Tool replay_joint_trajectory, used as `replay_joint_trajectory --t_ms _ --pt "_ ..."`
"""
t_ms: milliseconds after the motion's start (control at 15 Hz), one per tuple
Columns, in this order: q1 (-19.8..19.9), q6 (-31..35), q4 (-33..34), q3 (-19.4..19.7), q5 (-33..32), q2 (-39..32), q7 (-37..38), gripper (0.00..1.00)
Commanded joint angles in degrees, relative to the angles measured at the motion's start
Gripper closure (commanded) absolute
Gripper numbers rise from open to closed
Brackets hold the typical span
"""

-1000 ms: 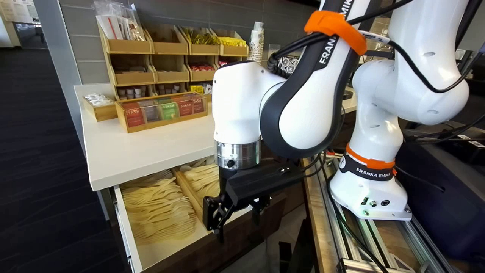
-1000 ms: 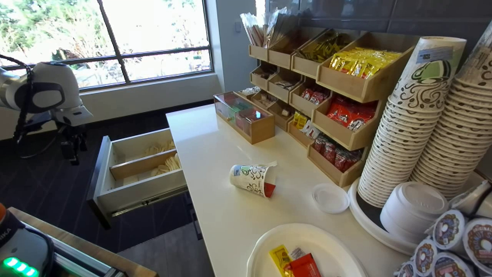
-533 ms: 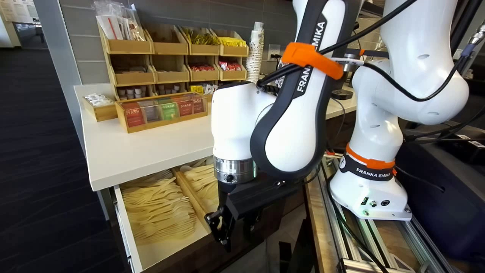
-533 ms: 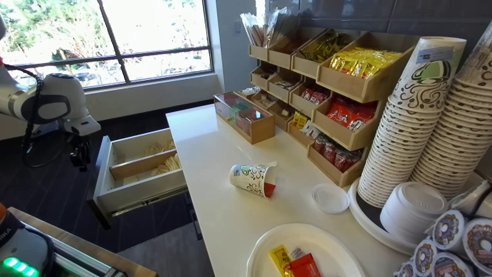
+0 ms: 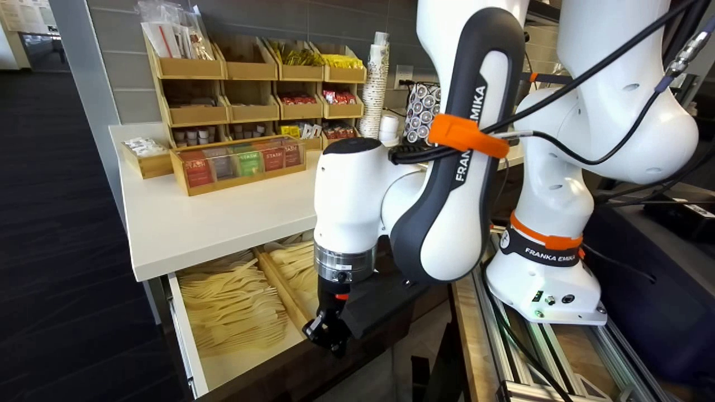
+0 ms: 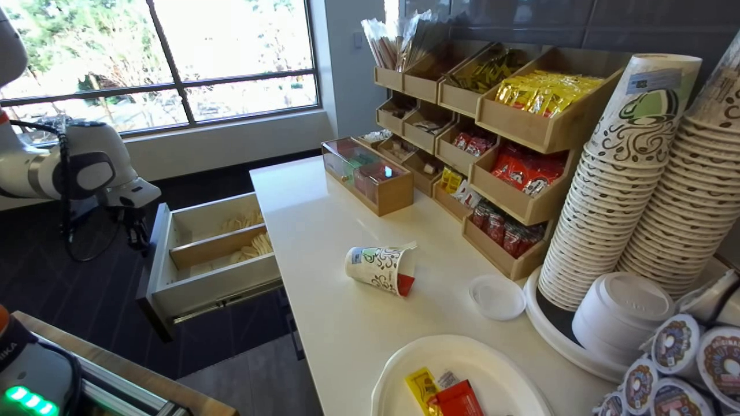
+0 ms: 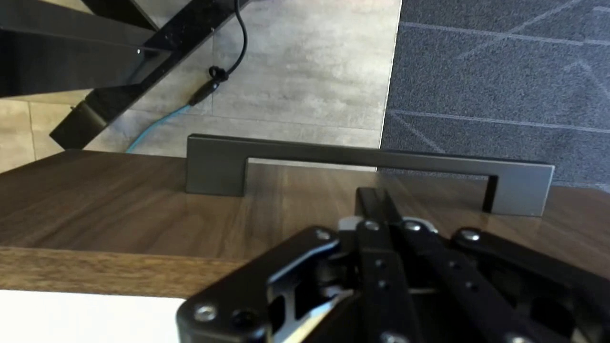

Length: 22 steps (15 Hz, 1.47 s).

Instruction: Close the open drawer fully

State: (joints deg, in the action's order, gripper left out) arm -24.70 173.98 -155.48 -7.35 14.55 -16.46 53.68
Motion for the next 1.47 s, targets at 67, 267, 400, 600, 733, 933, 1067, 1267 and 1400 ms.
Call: replay_joint_trajectory --t_ms 67,267,400,600,733,933,1067,1267,1400 --pt "-15.11 7.82 0.27 19.45 -19.57 -5.15 11.18 1.0" --pt "-25.47 6.98 7.74 32.01 -27.55 -11.02 17.32 1.0" --pt "-33.9 7.06 10.34 40.17 -28.23 -14.7 20.61 1.0" --pt "-46.07 6.08 12.59 51.78 -25.82 -20.14 24.46 1.0" --pt "-53.24 5.24 13.78 57.07 -17.38 -25.22 21.83 1.0" --pt "-56.62 2.4 15.23 59.49 -10.34 -30.85 21.33 1.0" --pt "-56.12 -0.29 16.03 58.62 -7.56 -33.09 21.55 1.0" --pt "-54.81 -2.18 16.96 57.69 -6.13 -36.26 21.55 1.0" --pt "-55.64 -0.41 16.92 59.01 -5.44 -38.9 22.28 1.0"
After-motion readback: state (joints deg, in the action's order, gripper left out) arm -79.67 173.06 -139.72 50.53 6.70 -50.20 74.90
